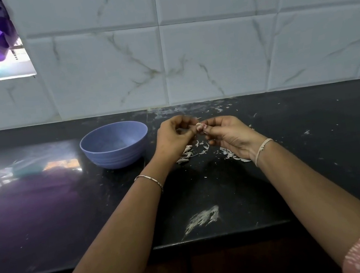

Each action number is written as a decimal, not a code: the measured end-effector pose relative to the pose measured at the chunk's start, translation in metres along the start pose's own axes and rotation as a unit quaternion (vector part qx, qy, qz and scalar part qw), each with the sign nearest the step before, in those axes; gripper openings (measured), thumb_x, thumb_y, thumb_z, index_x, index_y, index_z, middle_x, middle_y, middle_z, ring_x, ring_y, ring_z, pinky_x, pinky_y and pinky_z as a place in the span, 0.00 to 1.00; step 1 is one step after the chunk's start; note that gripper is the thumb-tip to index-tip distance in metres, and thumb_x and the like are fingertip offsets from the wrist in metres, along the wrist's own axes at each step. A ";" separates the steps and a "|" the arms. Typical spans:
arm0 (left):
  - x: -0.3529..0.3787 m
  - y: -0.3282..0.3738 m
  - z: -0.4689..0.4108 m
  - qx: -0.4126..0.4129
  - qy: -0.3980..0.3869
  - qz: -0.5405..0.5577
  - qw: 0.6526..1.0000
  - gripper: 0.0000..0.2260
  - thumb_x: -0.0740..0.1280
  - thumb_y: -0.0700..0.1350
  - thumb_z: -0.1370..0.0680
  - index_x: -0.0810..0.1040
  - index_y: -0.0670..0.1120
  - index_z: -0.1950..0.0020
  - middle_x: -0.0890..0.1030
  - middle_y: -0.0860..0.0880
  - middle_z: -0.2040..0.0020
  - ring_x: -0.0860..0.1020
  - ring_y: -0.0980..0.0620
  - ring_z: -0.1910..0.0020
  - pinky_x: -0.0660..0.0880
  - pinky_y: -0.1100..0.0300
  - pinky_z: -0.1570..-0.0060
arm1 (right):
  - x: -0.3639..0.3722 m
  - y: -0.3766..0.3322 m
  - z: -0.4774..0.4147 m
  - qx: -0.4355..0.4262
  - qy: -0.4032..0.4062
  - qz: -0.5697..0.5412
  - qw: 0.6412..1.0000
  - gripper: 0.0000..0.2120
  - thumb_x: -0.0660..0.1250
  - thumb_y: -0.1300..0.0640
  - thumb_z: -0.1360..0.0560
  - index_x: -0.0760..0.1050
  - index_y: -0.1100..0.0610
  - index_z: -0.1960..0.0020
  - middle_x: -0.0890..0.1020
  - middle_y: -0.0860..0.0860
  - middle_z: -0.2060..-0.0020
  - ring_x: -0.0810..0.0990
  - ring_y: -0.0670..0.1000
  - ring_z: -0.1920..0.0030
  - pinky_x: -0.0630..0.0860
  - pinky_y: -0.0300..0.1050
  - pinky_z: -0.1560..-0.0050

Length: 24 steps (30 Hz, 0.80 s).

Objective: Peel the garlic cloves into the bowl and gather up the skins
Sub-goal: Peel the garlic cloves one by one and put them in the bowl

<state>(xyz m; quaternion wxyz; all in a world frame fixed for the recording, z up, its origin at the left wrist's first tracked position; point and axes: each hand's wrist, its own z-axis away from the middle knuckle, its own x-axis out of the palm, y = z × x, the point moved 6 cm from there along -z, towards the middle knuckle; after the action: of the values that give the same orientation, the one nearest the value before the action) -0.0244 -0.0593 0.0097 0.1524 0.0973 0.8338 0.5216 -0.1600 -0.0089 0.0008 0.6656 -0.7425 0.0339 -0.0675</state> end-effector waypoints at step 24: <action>-0.008 -0.011 0.001 0.003 -0.039 -0.329 0.944 0.11 0.77 0.44 0.29 0.76 0.54 0.63 0.76 0.59 0.66 0.77 0.55 0.64 0.75 0.59 0.59 | -0.007 -0.043 0.009 -0.162 0.040 0.433 0.886 0.04 0.73 0.62 0.27 0.83 0.55 0.55 0.84 0.47 0.62 0.82 0.47 0.59 0.79 0.40 0.55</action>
<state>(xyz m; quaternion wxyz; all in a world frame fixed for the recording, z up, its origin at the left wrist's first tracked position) -0.0163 -0.0657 0.0010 0.3475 -0.1613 0.8144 0.4359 -0.1671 0.0057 0.0417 0.4974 -0.7479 0.3890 0.2047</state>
